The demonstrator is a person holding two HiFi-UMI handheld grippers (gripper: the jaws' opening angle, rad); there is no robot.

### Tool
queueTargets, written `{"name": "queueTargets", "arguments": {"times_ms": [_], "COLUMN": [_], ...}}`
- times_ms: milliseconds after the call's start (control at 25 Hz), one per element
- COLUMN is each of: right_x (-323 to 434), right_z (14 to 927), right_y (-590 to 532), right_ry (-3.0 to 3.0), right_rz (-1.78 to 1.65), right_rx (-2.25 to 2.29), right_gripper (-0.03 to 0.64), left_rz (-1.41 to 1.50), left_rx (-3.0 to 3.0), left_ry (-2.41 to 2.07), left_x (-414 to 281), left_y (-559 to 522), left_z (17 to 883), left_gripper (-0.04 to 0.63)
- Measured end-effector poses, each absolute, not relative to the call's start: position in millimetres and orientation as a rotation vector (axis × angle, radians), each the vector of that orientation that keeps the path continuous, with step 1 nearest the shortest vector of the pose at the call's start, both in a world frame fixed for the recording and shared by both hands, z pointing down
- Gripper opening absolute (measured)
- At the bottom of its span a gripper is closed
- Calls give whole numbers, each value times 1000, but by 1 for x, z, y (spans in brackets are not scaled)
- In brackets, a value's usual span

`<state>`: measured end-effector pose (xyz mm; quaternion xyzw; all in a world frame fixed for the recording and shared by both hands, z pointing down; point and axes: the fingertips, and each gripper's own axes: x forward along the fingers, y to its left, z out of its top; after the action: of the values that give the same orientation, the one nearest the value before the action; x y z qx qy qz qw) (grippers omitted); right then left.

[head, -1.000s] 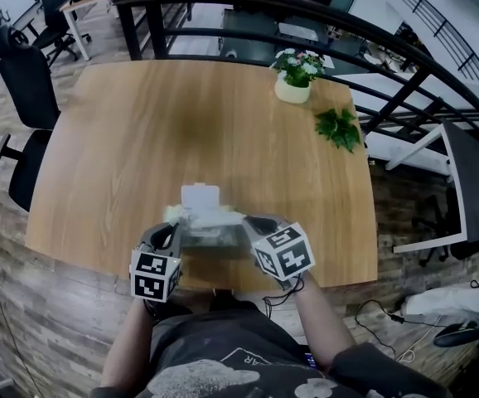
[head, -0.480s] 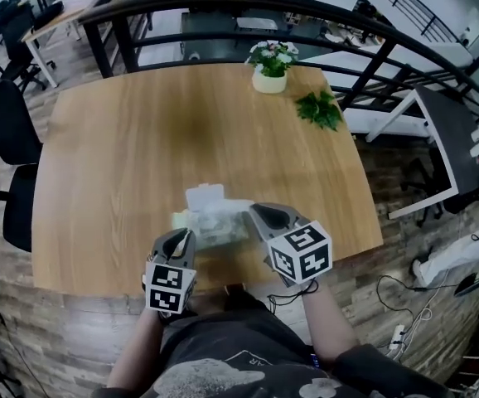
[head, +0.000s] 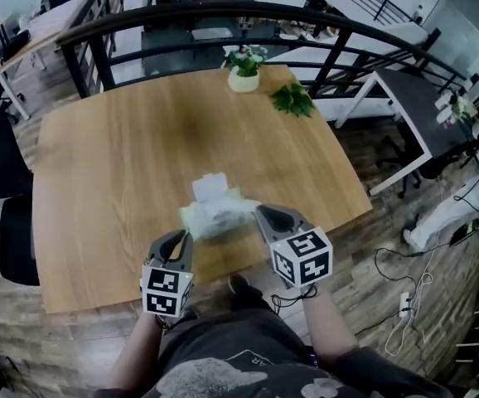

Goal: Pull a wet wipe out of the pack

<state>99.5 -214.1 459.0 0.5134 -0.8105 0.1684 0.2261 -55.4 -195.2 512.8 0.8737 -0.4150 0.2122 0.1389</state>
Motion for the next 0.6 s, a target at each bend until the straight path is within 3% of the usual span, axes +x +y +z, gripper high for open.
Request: {"name": "queueTargets", "arguments": {"times_ms": [600], "right_x": [48], "right_z": [462], "right_y": [-93], "right_ry": [-2101], "right_rz": [519], "right_rx": [1567], "right_gripper": [28], "left_rz": [559], "left_rx": [2670], "left_ry": [-967], "left_x": [-114], "left_y": [-126], "left_z": [500], "left_gripper": [18]}}
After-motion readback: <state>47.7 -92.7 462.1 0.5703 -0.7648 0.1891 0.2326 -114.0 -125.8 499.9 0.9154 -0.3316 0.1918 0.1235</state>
